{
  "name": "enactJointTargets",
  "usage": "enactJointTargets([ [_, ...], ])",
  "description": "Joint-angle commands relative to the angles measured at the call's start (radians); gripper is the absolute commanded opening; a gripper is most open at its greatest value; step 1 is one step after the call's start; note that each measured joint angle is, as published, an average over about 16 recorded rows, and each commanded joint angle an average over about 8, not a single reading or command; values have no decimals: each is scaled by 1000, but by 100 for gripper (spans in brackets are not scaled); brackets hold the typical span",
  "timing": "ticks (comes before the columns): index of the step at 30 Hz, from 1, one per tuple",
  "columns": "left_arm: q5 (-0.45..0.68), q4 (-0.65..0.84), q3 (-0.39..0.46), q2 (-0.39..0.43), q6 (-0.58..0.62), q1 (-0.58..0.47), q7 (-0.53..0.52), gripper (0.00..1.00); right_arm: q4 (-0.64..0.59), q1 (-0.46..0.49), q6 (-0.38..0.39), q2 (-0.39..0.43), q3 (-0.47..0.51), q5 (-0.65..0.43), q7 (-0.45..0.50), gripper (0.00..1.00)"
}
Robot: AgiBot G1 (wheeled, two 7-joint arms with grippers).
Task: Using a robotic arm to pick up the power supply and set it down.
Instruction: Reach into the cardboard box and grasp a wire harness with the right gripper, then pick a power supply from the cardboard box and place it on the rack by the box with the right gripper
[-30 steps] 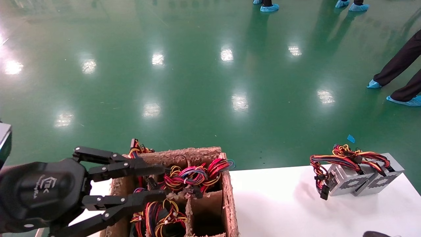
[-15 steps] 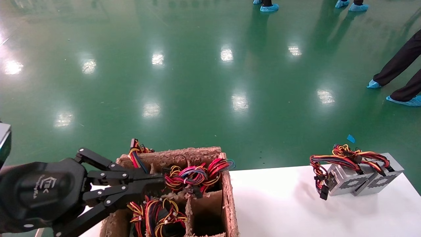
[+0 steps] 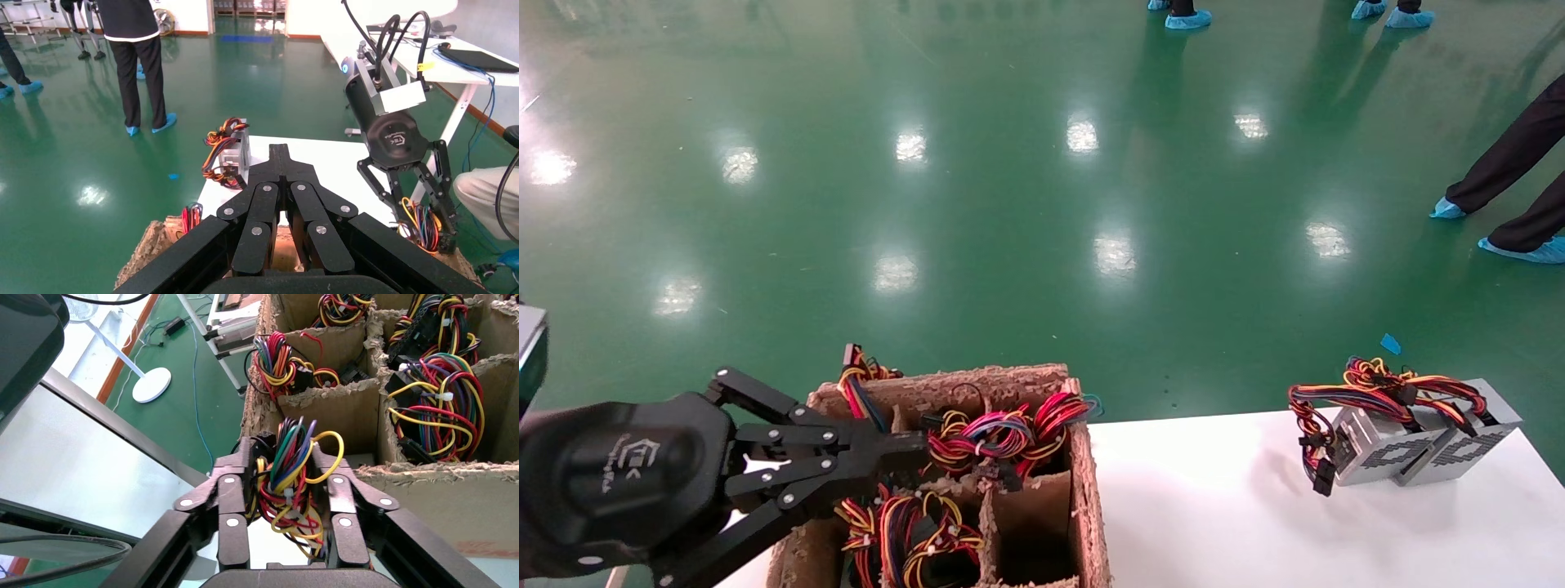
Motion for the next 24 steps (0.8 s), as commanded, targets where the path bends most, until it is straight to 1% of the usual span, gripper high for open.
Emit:
enactJointTargets([
  [1, 0, 0, 0, 0, 0, 0, 0, 0, 0, 5, 3, -2, -10, 4, 1, 0],
  [15, 0, 0, 0, 0, 0, 0, 0, 0, -17, -27, 13, 28, -48, 86, 1, 0],
  [18, 0, 0, 0, 0, 0, 0, 0, 0, -27, -37, 11, 35, -49, 124, 1, 0],
  [24, 0, 0, 0, 0, 0, 0, 0, 0, -66, -69, -8, 51, -43, 239, -19, 0],
])
